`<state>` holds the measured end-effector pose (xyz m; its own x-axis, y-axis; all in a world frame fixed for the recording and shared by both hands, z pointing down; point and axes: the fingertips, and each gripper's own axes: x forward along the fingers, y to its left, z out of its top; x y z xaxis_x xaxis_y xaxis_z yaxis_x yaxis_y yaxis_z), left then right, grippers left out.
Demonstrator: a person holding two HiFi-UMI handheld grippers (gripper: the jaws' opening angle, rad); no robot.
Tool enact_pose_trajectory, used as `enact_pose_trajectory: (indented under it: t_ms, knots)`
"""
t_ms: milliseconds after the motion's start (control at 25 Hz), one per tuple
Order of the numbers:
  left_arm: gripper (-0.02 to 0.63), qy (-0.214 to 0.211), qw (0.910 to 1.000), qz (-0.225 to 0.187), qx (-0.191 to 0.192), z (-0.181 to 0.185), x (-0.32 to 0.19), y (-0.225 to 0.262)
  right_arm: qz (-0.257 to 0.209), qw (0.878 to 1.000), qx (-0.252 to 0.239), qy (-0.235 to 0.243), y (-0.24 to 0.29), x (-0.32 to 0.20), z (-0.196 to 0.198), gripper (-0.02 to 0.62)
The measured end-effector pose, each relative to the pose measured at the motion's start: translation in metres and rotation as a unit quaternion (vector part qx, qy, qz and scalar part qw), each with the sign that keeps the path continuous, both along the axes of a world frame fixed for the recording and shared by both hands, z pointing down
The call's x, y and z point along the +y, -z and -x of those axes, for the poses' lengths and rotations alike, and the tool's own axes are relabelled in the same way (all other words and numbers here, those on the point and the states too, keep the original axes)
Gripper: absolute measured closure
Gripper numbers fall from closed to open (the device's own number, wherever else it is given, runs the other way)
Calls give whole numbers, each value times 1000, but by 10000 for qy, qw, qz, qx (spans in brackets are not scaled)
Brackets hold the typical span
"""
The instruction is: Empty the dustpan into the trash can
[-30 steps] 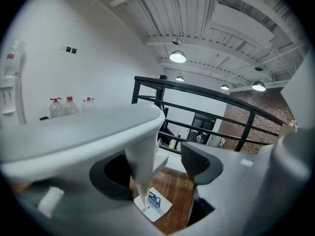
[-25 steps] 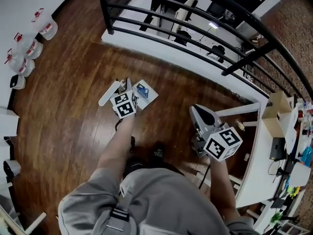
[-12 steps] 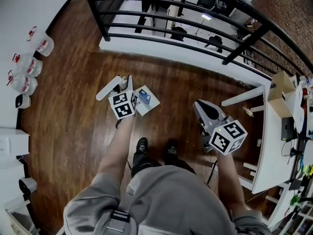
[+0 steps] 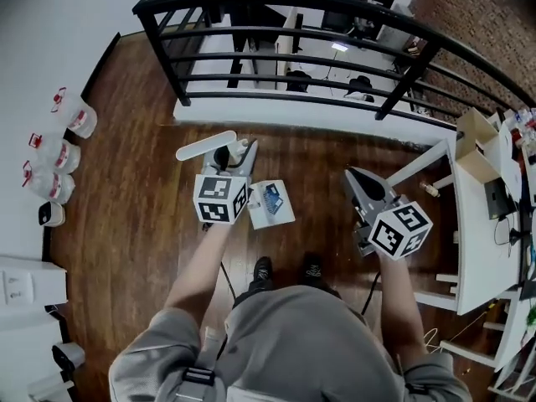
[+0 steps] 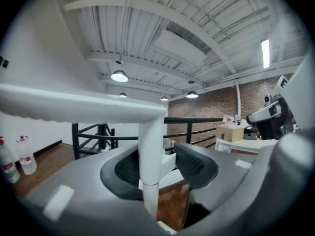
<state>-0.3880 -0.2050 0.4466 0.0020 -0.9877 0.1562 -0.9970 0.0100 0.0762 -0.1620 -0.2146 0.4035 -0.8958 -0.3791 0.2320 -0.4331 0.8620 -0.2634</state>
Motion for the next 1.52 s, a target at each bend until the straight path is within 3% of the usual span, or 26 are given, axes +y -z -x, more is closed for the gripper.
enact_pose_trajectory:
  t_ms: [200, 400, 560, 840, 1120, 1320, 1520]
  knots:
    - [411, -1242, 9916, -351, 12, -60, -23, 51, -134, 9963, -95, -840, 11, 0, -37, 597]
    - [411, -2275, 9709, -740, 138, -119, -48, 98, -283, 9828, -55, -1826, 23, 5, -102, 597]
    - [411, -2876, 9519, -1016, 283, -173, -67, 140, -448, 9644, -57, -2607, 42, 7, -173, 597]
    - [414, -3615, 9214, -1341, 475, -283, -104, 196, -764, 9328, -149, -3520, 75, 11, -284, 597]
    - [416, -4123, 9015, -1206, 525, -404, -140, 195, -862, 9075, -212, -4105, 75, 20, -388, 597]
    - [416, -4453, 8851, -1244, 524, -477, -158, 204, -824, 8921, -329, -4430, 71, 21, -444, 597]
    - [417, -4907, 8643, -989, 495, -540, -187, 189, -718, 8672, -385, -4912, 59, 17, -486, 597]
